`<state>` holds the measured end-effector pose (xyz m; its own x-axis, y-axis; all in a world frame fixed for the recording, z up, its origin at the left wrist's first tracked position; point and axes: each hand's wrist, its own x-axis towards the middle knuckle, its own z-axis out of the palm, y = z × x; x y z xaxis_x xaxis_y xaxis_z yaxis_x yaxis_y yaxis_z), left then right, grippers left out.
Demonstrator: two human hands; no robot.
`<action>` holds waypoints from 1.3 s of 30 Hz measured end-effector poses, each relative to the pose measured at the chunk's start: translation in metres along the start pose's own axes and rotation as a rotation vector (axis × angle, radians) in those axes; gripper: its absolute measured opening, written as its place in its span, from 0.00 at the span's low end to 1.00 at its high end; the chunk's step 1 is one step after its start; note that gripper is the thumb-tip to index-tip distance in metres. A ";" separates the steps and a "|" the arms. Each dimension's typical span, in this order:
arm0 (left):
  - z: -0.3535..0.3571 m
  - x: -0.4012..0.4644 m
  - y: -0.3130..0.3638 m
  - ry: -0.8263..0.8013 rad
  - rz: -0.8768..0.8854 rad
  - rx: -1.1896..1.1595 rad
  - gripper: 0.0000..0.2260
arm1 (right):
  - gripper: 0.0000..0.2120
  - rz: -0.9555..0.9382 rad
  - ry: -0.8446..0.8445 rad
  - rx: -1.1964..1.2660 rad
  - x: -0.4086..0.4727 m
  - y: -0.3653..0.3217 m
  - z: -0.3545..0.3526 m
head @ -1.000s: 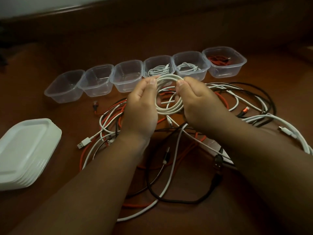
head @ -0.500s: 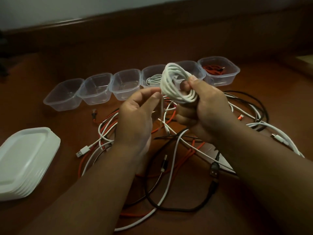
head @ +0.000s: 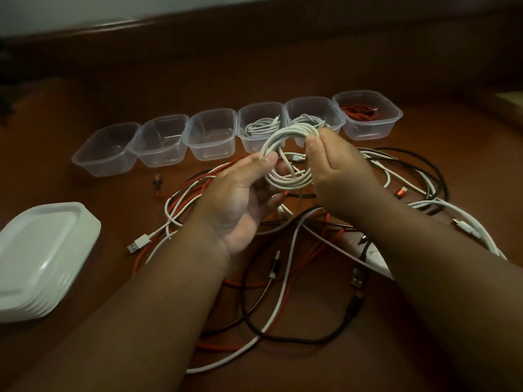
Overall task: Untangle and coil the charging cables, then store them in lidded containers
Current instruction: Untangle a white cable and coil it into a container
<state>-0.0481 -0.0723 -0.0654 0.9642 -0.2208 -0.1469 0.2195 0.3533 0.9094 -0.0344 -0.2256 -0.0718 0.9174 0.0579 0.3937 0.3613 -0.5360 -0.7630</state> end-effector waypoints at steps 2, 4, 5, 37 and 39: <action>-0.002 0.000 0.000 -0.061 -0.043 -0.095 0.07 | 0.15 -0.003 -0.019 -0.039 0.000 0.001 0.002; -0.004 -0.001 0.002 -0.131 -0.073 -0.241 0.08 | 0.14 -0.012 -0.032 -0.075 0.001 0.003 0.005; -0.004 -0.002 0.003 -0.163 -0.082 -0.299 0.10 | 0.14 -0.012 -0.036 -0.093 0.001 0.004 0.005; -0.006 0.006 0.004 0.068 0.277 0.096 0.12 | 0.10 -0.069 0.156 0.053 0.004 0.008 -0.004; -0.008 0.006 0.007 0.015 0.176 -0.014 0.10 | 0.11 0.007 0.173 0.100 0.006 0.010 -0.006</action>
<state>-0.0399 -0.0636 -0.0629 0.9900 -0.1408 0.0078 0.0494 0.3979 0.9161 -0.0260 -0.2356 -0.0737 0.8807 -0.0958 0.4639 0.3776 -0.4494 -0.8096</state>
